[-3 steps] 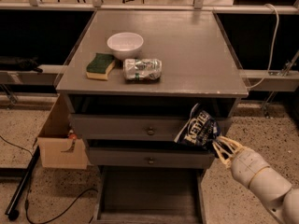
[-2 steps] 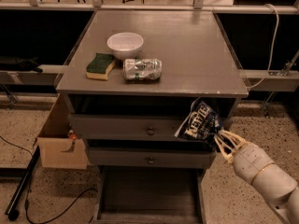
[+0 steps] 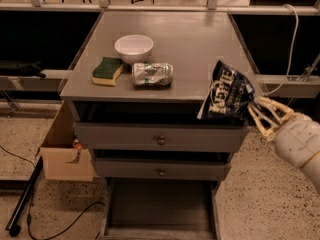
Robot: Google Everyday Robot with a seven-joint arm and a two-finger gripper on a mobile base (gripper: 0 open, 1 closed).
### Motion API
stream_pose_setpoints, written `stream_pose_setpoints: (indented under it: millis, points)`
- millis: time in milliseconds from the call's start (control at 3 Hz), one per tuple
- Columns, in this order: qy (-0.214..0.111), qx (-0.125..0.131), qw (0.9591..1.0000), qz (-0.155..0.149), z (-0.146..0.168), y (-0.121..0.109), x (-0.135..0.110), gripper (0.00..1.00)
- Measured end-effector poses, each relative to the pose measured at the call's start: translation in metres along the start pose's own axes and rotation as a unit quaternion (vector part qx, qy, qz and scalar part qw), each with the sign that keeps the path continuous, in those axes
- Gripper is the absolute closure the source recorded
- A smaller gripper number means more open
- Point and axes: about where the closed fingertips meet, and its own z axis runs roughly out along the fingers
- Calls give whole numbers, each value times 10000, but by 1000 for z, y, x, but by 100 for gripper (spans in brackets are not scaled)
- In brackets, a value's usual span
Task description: Pick blue chip bag from bottom drawer and place on counter
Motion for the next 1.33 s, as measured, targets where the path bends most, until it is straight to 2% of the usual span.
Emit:
stream_pose_setpoints:
  millis: [333, 667, 1000, 1333]
  points:
    - [-119, -13, 9995, -290, 9, -25, -29, 100]
    - [-119, -14, 9995, -290, 10, -25, -29, 100]
    - [-132, -57, 9996, -239, 25, -30, -30, 100]
    - [-74, -190, 9995, -260, 59, -45, -31, 100]
